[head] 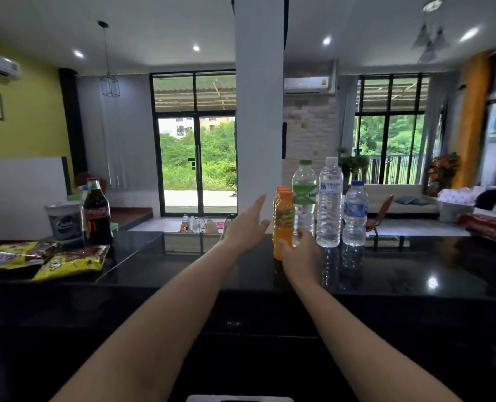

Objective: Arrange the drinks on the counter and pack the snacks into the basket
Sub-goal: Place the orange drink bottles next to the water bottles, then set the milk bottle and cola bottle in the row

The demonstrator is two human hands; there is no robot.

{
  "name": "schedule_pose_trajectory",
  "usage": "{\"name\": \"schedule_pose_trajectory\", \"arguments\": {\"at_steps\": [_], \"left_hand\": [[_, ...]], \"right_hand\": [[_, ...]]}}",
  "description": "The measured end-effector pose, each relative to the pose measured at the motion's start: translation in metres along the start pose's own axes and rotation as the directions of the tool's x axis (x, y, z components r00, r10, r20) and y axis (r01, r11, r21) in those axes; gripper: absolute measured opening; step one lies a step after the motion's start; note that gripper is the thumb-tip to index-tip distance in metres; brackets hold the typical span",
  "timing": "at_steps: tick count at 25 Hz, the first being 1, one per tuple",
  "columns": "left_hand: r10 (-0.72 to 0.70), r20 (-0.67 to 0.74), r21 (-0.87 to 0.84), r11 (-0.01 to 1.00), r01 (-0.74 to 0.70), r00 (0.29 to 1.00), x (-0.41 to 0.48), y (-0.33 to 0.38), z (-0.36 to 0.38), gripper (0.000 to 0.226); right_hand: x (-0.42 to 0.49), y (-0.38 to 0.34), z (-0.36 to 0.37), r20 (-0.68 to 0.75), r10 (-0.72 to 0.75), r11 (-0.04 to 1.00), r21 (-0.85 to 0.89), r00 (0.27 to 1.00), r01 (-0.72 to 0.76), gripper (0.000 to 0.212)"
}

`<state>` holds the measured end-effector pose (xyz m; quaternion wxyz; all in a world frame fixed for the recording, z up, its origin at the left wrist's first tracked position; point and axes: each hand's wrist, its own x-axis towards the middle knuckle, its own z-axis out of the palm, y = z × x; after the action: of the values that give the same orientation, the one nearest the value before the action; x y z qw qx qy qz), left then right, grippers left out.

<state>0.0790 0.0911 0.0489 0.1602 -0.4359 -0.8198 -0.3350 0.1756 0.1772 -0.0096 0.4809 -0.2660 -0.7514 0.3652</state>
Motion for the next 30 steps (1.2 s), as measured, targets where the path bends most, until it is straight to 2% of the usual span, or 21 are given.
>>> {"name": "schedule_pose_trajectory", "arguments": {"at_steps": [2,4,8,12,16,19,25,27,30], "left_hand": [[0.036,-0.044,0.119,0.992,-0.030,0.998,-0.005,-0.017,-0.019,0.060],[0.097,-0.069,0.239,0.968,-0.078,0.993,-0.012,-0.034,-0.041,0.056],[0.185,-0.160,0.426,0.899,-0.101,0.970,-0.026,-0.086,-0.100,0.049],[0.121,-0.254,0.499,0.866,0.023,0.960,-0.042,-0.161,-0.167,0.046],[0.002,-0.388,0.467,0.863,0.194,0.922,-0.059,-0.239,-0.229,0.037],[-0.061,-0.446,0.481,0.825,0.297,0.893,-0.057,-0.290,-0.266,0.035],[-0.132,-0.373,0.560,0.757,0.336,0.918,-0.020,-0.355,-0.299,0.041],[-0.148,-0.320,0.564,0.764,0.314,0.936,-0.004,-0.371,-0.296,0.041],[-0.143,-0.252,0.561,0.784,0.264,0.957,0.016,-0.385,-0.284,0.042]], "right_hand": [[-0.021,-0.010,0.010,0.011,-0.075,0.994,-0.078,0.997,0.076,0.047],[-0.036,-0.024,0.027,0.097,-0.113,0.985,-0.118,0.989,0.124,0.058],[-0.050,-0.068,0.083,0.233,-0.156,0.978,-0.101,0.960,0.183,0.060],[-0.057,-0.100,0.146,0.327,-0.178,0.974,-0.079,0.928,0.215,0.050],[-0.062,-0.134,0.220,0.418,-0.164,0.980,-0.030,0.893,0.195,0.054],[-0.069,-0.166,0.280,0.494,-0.188,0.982,0.083,0.849,0.169,0.060],[-0.073,-0.202,0.372,0.556,-0.247,0.960,0.254,0.794,0.121,0.075],[-0.068,-0.205,0.391,0.572,-0.236,0.953,0.294,0.785,0.073,0.069],[-0.059,-0.206,0.408,0.641,-0.253,0.927,0.374,0.725,-0.007,0.051]]}}
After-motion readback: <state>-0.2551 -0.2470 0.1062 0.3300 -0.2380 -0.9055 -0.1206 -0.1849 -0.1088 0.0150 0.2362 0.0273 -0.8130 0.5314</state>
